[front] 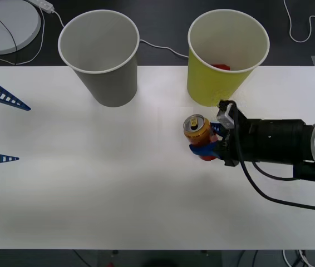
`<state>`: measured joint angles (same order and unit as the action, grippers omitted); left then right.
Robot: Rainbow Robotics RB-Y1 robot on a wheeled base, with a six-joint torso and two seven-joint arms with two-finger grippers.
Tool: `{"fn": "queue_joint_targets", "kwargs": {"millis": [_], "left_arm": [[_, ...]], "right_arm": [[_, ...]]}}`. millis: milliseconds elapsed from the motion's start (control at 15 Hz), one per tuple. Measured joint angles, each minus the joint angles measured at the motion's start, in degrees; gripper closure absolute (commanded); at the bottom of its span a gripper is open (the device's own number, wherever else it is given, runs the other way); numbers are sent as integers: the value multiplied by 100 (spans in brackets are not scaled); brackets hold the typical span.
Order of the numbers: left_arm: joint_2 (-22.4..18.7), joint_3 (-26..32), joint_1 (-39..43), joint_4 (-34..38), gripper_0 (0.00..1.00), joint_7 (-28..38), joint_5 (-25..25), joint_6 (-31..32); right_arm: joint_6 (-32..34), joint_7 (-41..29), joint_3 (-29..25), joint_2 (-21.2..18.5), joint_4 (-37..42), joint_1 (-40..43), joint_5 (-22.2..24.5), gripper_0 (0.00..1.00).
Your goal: Put the can into the green bin and the plastic bottle into the gray bin
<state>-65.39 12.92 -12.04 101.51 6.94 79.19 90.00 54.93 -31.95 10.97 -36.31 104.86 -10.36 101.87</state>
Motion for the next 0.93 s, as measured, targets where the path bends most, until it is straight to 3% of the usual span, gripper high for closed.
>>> {"fn": "queue_joint_targets", "kwargs": {"millis": [133,400,600,933], "left_arm": [[0,0,0,0,0,0,0,0],[0,0,0,0,0,0,0,0],[0,0,0,0,0,0,0,0],[0,0,0,0,0,0,0,0]], "right_arm": [[682,-736,-496,-162,530,123,257,100],[1548,-1741,-1164,-620,1090,148,290,100],[2055,-2485,-1711,-1093,1347,141,-92,100],[2129,-3376,-2178,-2294,1378,128,-922,100]]}}
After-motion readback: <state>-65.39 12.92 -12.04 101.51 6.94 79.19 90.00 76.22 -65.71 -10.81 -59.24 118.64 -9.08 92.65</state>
